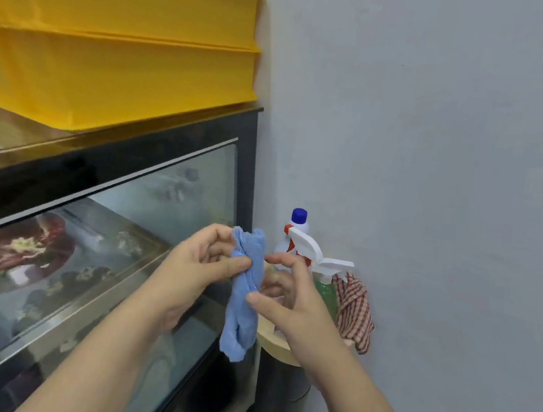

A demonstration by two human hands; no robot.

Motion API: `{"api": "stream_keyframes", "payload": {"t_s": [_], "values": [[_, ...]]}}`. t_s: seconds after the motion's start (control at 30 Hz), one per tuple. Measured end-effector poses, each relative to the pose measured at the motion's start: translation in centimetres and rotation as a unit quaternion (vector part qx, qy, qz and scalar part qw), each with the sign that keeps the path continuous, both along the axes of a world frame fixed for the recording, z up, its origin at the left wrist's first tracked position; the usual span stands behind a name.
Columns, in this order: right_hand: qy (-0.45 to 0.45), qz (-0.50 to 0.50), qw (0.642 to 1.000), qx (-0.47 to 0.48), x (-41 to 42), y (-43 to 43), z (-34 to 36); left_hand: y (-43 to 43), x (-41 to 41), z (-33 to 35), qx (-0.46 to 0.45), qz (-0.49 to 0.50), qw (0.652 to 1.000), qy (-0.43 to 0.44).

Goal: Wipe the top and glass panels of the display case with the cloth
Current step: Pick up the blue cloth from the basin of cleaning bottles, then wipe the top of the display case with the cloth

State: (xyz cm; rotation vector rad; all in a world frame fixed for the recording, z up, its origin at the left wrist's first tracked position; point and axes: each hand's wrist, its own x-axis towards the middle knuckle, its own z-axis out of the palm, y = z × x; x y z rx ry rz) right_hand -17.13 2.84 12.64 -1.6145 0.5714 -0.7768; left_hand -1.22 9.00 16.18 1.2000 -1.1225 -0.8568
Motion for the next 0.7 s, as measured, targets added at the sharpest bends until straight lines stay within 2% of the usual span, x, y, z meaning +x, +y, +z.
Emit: {"api": "stream_keyframes", "payload": {"t_s": [0.1, 0.2, 0.33, 0.4, 0.57, 0.7], "values": [[-0.006, 0.006, 0.998, -0.063, 1.1, 3.7, 1.2, 4.8, -0.2, 0.5, 0.002, 0.008, 1.000, -0.015], [-0.020, 0.000, 0.997, -0.068, 1.7, 7.8, 2.6, 9.7, -0.1, 1.5, -0.009, 0.023, 0.999, -0.025], [-0.029, 0.017, 0.996, -0.085, 3.2, 12.9, 4.7, 15.0, 1.0, 2.9, -0.038, 0.133, 0.989, -0.049], [-0.051, 0.034, 0.994, -0.091, 3.6, 15.1, 5.7, 17.2, 1.5, 3.6, -0.042, 0.152, 0.985, -0.065], [-0.086, 0.002, 0.995, -0.055, 2.8, 18.4, 7.0, 21.6, 1.3, 5.0, -0.036, 0.108, 0.992, -0.050], [-0.125, -0.011, 0.989, 0.083, 1.2, 17.7, 6.8, 22.6, 0.7, 6.1, -0.058, 0.101, 0.993, -0.028]]}}
